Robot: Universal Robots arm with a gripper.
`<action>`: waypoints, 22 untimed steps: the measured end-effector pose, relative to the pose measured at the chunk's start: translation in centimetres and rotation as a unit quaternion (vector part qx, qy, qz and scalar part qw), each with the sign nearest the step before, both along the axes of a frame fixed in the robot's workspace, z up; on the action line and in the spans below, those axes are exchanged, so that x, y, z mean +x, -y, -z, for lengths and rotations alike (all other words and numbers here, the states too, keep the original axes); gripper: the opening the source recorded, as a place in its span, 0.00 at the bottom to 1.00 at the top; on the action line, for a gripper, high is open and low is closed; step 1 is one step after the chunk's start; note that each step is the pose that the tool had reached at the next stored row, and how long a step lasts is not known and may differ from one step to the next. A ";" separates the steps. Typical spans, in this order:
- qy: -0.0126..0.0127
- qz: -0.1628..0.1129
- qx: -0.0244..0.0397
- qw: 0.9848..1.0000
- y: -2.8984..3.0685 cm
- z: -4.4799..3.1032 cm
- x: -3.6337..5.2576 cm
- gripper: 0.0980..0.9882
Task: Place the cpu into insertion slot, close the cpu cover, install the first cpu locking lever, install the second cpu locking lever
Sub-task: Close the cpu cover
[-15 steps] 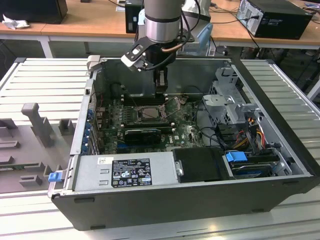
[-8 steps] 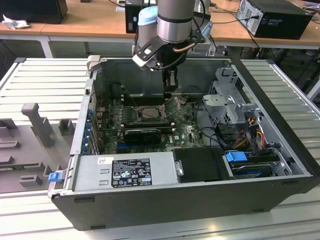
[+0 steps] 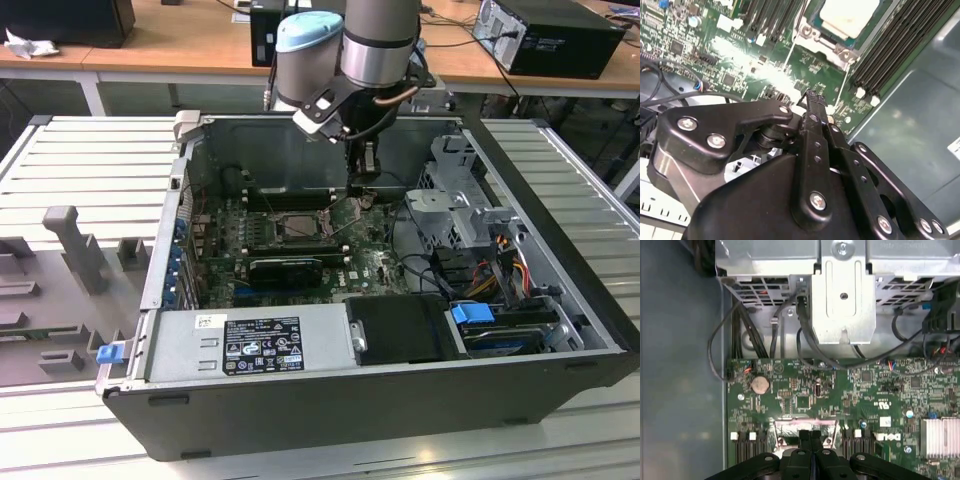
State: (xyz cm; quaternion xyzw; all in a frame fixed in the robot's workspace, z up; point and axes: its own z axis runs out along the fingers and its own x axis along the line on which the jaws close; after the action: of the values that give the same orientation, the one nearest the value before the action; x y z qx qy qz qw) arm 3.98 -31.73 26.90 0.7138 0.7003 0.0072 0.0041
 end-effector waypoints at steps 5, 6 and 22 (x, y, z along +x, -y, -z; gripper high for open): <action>0.000 -0.007 0.000 1.000 0.00 0.43 1.11 0.01; 0.000 -0.009 0.000 1.000 0.00 0.49 1.17 0.01; 0.000 -0.031 -0.001 1.000 -0.09 2.00 2.80 0.01</action>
State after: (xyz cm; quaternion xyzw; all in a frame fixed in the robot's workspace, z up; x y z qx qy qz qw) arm 6.77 -31.65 24.90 0.6915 0.7224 0.0069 0.0042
